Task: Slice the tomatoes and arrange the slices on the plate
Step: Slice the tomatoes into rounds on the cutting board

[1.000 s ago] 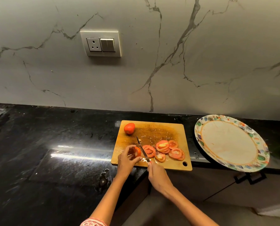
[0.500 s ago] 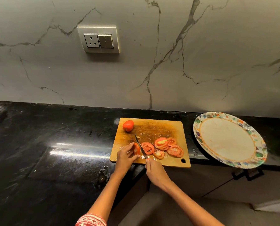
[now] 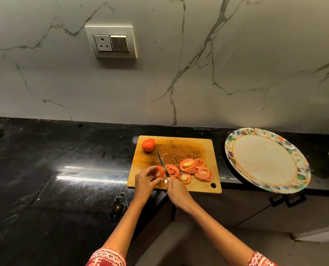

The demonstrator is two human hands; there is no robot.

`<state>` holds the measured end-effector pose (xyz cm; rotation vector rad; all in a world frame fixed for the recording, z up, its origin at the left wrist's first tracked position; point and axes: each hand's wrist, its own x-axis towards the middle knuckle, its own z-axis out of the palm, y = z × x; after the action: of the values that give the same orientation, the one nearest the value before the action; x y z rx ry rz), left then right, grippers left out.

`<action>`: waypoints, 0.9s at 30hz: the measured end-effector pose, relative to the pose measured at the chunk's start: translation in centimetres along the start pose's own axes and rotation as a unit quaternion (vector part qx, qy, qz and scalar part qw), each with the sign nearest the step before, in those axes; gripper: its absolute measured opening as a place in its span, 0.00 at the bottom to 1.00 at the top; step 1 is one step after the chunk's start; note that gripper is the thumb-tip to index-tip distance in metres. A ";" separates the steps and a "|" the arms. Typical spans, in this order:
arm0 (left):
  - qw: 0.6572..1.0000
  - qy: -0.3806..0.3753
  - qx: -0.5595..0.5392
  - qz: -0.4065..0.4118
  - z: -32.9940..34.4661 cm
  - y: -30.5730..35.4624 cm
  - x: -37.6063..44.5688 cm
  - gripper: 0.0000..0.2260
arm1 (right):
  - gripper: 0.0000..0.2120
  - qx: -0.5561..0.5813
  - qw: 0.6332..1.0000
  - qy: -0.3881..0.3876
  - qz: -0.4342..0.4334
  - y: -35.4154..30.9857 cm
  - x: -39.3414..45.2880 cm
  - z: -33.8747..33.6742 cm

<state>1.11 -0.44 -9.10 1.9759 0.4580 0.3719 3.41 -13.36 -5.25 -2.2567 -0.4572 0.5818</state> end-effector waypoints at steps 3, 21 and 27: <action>1.000 0.017 0.008 0.005 0.1 0.5 0.0 0.19 | 0.12 0.008 1.000 0.006 0.006 0.2 -0.3 0.1; 0.999 -0.027 -0.012 -0.014 -0.6 0.8 0.1 0.26 | 0.12 0.013 1.000 -0.004 0.008 -0.3 -0.2 -0.2; 0.999 -0.027 -0.012 -0.015 -1.1 1.1 0.2 0.21 | 0.13 -0.006 1.000 -0.003 -0.002 0.4 -0.3 0.1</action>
<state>0.98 0.09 -7.68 1.9481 0.4471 0.3030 3.16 -13.71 -5.56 -2.2657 -0.4693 0.5852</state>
